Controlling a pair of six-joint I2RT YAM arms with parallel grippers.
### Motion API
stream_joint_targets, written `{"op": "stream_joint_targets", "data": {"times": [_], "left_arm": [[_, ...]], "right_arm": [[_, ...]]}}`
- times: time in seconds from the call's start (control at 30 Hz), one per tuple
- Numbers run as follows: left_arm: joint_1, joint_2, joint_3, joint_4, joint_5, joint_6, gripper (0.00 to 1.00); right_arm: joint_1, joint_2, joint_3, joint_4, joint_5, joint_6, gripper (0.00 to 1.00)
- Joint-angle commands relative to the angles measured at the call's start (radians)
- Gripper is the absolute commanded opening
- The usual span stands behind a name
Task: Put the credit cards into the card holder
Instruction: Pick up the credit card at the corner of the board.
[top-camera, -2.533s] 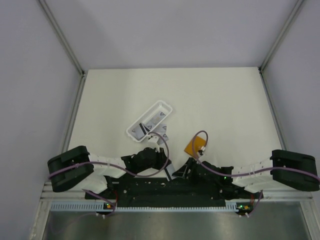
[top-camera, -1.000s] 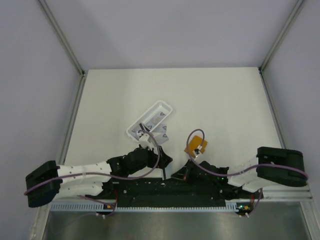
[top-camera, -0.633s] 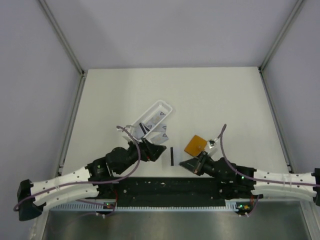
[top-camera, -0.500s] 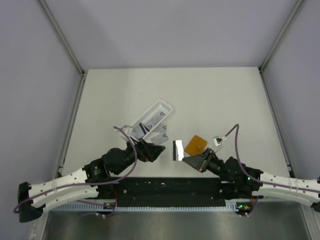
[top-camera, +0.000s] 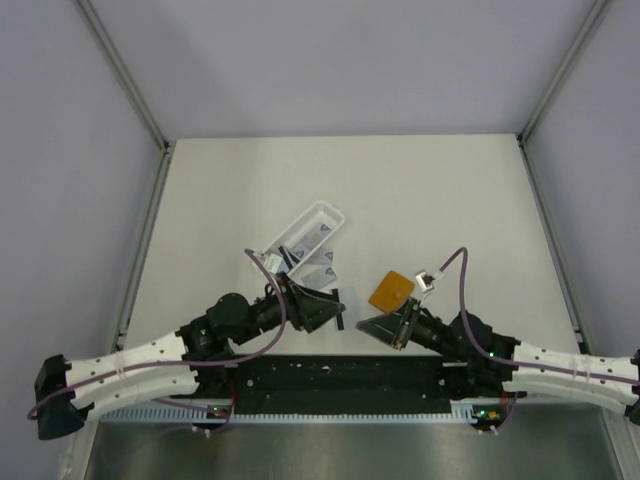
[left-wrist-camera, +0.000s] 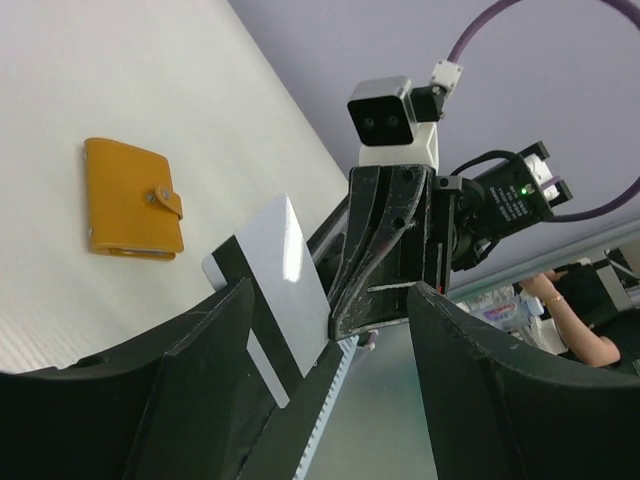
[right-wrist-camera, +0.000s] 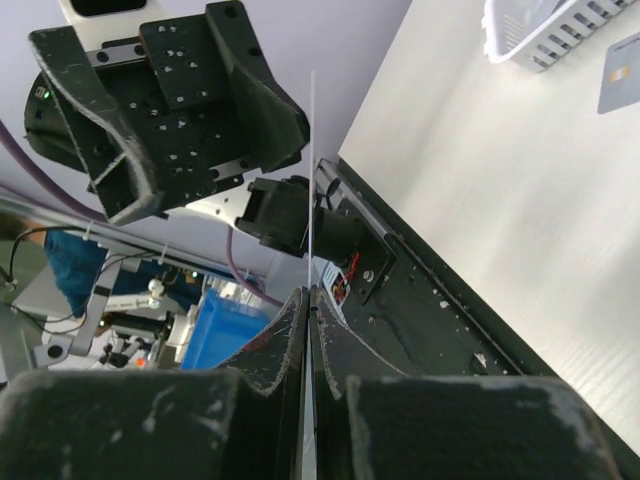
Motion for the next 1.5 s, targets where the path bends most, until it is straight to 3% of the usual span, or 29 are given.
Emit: {"op": "stream_joint_targets", "data": {"times": [0.0,0.4,0.67,0.77,0.97,1.07,1.23,1.33,1.47], "left_arm": [[-0.002,0.024,-0.004,0.089,0.061,-0.013,0.67],[-0.002,-0.038,-0.006,0.021,0.038,0.002,0.64],[-0.002,0.053,0.002,0.11,0.104,-0.005,0.59],[-0.002,0.077,0.005,0.135,0.118,-0.008,0.49],[-0.002,0.048,0.005,0.118,0.105,-0.007,0.03],[-0.002,0.033,0.003,0.095,0.095,-0.004,0.0],[-0.002,0.037,0.008,0.092,0.119,-0.002,0.0],[-0.002,0.054,0.02,0.096,0.145,0.012,0.0],[-0.002,0.089,0.039,0.135,0.217,0.036,0.0]], "right_arm": [[-0.008,0.009,0.049,0.127,-0.05,-0.041,0.0],[-0.009,-0.122,0.072,-0.037,0.016,-0.084,0.0],[-0.008,0.018,0.087,0.113,-0.093,-0.089,0.0],[-0.008,0.056,0.087,0.145,-0.099,-0.081,0.0],[-0.008,0.013,0.09,0.075,-0.056,-0.103,0.0],[-0.008,-0.04,0.1,-0.02,-0.015,-0.121,0.0],[-0.009,-0.091,0.15,-0.167,0.001,-0.187,0.37],[-0.008,-0.09,0.204,-0.264,0.009,-0.239,0.47],[-0.008,-0.068,0.25,-0.315,-0.001,-0.288,0.52]]}}
